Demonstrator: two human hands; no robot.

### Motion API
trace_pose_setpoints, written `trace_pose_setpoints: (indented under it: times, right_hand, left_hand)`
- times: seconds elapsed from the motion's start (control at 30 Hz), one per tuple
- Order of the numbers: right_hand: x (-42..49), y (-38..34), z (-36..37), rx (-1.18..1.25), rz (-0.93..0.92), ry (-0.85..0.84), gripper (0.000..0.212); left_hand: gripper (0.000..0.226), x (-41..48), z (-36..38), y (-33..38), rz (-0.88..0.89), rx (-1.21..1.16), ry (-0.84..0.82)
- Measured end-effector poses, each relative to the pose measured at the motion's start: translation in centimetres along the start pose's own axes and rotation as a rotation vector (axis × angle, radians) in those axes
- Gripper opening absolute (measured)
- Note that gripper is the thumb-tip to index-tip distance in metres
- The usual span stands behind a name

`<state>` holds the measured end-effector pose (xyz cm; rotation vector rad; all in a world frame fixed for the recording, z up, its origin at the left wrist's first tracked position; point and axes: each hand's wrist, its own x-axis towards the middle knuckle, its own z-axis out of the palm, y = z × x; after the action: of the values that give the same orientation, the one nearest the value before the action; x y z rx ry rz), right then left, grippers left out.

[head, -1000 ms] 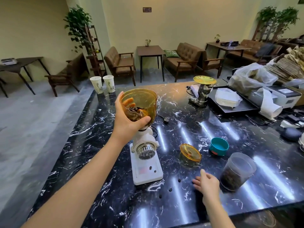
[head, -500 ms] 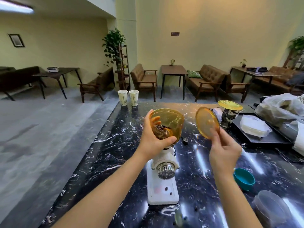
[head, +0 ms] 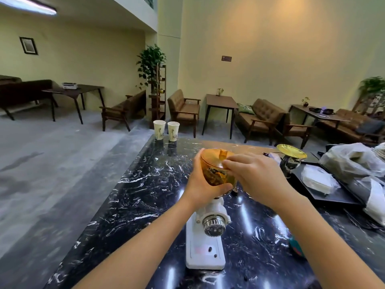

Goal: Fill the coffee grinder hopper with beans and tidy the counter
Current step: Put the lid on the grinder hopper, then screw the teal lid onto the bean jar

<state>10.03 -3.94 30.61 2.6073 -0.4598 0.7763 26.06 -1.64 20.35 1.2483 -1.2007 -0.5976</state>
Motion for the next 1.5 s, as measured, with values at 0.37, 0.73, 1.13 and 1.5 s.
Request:
trace_pose_setpoints:
  times: [0.37,0.73,1.13,1.5]
  right_hand:
    - [2.1,-0.7,-0.1,0.141,0.219,-0.164,0.034]
    - [-7.7,3.9,-2.3,0.423,0.658,0.270,0.010]
    - [-34.6,18.3,7.8,0.518,1.294,-0.401,0.045]
    - [-36.3,19.9,17.6,0.664,1.009,-0.488,0.110]
  left_hand:
    - [0.113,-0.4,-0.2,0.5,0.076,-0.003,0.003]
    - [0.121,0.1,0.1,-1.0,0.108,0.093,0.054]
    - [0.010,-14.0,12.4,-8.3,0.315,0.487,0.013]
    - [0.116,-13.3,32.2,-9.5,-0.369,0.325,-0.393]
